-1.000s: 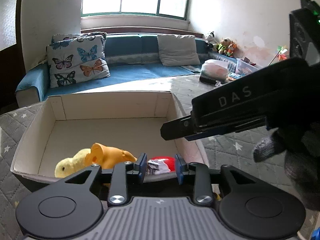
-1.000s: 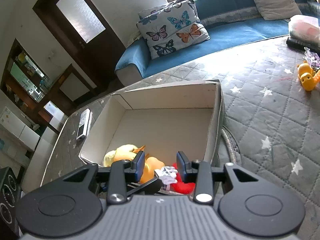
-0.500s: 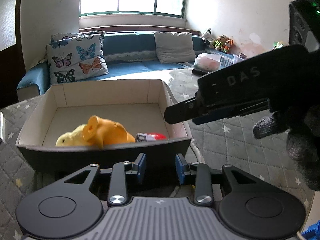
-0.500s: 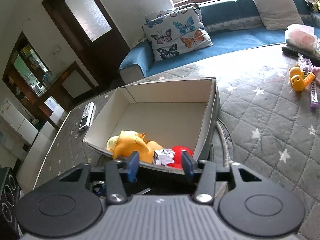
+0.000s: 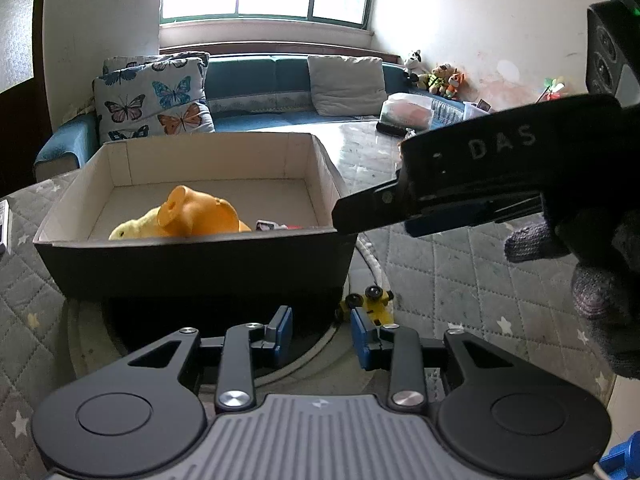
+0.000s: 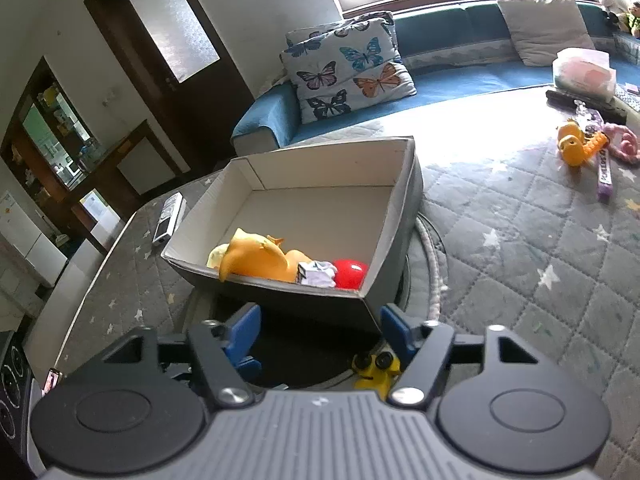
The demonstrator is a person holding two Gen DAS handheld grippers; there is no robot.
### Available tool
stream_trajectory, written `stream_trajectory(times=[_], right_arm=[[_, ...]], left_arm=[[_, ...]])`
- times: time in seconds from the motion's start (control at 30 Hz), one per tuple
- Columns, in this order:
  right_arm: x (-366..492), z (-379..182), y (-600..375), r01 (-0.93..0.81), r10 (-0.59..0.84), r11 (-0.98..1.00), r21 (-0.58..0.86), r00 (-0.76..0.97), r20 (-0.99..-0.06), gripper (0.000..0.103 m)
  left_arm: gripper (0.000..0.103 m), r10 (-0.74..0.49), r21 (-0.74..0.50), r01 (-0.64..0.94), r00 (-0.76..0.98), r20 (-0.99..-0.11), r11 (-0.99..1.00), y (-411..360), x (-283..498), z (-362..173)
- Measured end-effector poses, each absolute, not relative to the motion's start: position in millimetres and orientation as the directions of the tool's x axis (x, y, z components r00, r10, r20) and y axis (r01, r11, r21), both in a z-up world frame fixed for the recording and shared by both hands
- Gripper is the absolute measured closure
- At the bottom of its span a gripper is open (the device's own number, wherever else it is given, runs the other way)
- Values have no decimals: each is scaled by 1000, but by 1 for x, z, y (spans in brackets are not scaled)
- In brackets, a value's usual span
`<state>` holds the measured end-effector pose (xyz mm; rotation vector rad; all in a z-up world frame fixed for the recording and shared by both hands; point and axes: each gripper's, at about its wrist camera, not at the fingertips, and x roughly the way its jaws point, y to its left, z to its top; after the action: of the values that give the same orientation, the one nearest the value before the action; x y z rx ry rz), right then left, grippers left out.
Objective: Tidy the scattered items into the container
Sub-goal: 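Withdraw the right gripper from the box toward the yellow toy car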
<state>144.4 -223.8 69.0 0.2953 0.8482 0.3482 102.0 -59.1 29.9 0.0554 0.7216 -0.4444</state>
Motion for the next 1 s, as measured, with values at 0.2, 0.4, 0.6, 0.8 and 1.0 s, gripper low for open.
stream_trajectory(times=[0.2,0.4,0.6,0.8,1.0], right_arm=[[133,69,-221,-188,396,913,363,624,-673,18],[118,72,-218,-193,372,924,331,658,-655,5],[104,75,-217,-211,363,929,305,682,-634,3],[97,78,-221,-201,333,941,273,695,-637,3],[92,74,-224,-201,323,945,257,680,-658,5]], left_arm=[[68,-372,-108,405,659,-653,908,-58,93,27],[68,-373,-107,408,659,-653,907,-58,81,28],[68,-375,-109,408,658,-653,907,-60,72,27],[68,-380,-112,413,653,-655,904,-64,62,25],[68,-385,-116,417,650,-655,902,-67,55,23]])
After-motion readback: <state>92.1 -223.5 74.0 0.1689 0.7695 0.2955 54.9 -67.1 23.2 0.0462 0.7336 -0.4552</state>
